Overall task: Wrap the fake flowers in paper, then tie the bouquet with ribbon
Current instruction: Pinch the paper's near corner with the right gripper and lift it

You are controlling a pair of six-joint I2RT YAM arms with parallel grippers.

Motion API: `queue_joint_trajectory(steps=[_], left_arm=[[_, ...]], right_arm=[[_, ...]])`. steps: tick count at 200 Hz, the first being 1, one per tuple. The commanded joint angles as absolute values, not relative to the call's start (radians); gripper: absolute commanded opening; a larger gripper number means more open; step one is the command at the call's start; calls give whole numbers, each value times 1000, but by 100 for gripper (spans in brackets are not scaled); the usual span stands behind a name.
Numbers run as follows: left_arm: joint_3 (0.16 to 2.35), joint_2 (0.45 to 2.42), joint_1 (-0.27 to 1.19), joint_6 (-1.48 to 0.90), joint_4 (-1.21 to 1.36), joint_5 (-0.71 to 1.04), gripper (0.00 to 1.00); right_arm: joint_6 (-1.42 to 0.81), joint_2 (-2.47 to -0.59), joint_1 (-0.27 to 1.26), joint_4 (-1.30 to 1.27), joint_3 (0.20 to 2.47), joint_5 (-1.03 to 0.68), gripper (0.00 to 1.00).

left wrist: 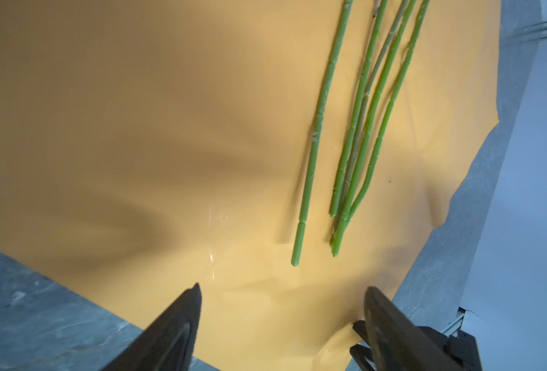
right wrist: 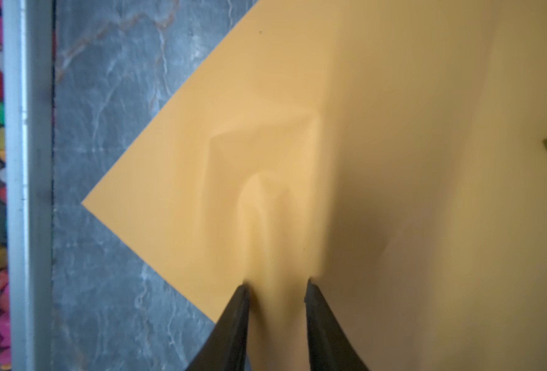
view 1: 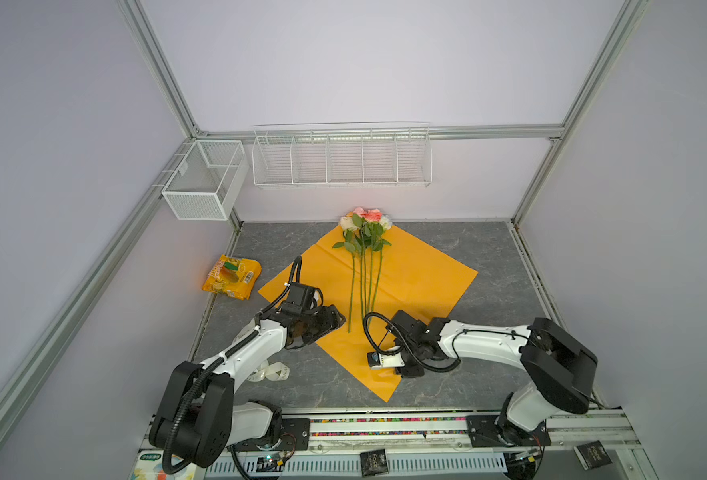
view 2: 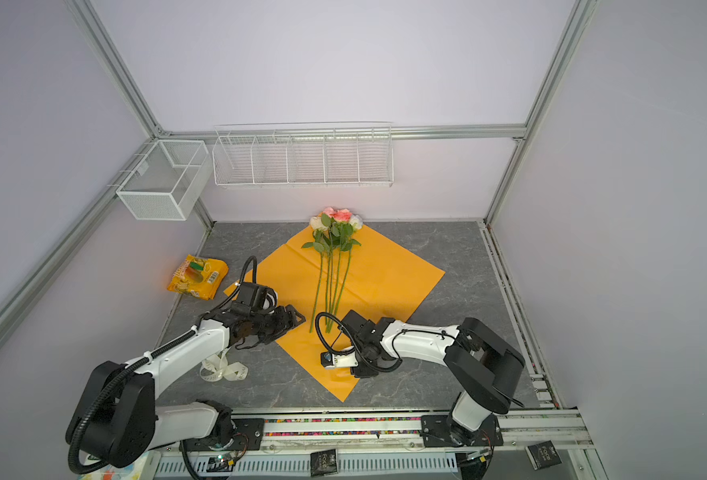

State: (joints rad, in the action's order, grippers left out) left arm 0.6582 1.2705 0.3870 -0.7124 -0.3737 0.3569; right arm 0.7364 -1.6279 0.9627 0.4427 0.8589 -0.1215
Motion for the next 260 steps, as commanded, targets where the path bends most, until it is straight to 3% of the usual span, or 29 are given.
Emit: queue_joint_trajectory(steps=[1, 24, 56, 126, 200, 218, 260], left_arm=[[648, 1226, 385, -695, -410, 366, 81], [633, 1184, 385, -692, -423, 366, 81], [621, 1149, 385, -695, -446, 370, 82], [603, 1031, 385, -698, -526, 423, 89], [529, 894, 387, -923, -446, 491, 91], [513, 830, 388, -885, -446, 487, 83], [403, 791, 399, -914, -371, 581, 49]], right_arm=[[756, -1660, 941, 481, 846, -72, 28], [733, -1610, 939, 461, 859, -139, 28], [724, -1595, 939, 456, 872, -141, 13], [699, -1530, 856, 547, 943, -320, 12], [713, -1587, 771, 599, 1020, -384, 12], [714, -1604, 761, 602, 1038, -391, 12], [722, -1640, 734, 608, 1078, -425, 13]])
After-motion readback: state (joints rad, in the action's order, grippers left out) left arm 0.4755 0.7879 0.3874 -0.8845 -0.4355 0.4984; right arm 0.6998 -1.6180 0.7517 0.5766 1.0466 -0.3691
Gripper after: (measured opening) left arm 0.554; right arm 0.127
